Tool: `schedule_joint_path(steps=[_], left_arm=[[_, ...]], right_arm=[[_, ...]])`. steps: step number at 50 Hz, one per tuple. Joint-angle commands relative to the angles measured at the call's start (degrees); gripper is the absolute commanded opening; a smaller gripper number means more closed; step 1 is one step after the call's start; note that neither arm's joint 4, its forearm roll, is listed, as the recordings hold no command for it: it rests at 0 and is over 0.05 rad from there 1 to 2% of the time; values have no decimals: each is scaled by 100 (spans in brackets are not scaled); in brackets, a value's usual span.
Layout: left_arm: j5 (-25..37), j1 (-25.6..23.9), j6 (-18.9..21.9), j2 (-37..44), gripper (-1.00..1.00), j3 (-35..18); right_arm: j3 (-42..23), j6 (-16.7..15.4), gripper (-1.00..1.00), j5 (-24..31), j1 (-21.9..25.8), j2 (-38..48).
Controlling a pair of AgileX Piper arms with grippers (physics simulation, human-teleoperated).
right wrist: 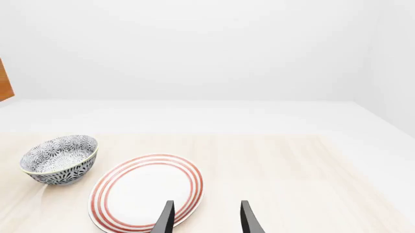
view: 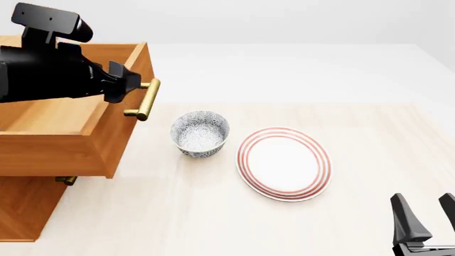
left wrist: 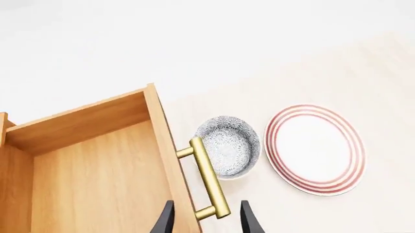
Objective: Open the top drawer of the cabinet.
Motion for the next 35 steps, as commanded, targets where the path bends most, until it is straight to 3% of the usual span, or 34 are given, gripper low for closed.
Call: schedule_joint_path(steps=[1,35], left_arm=[[304,20,215,-28,100,-393],[169,427,499,-1009,100,-244]], right_arm=[[0,0,100,0,0,-1],[0,1,100,0,0,1]])
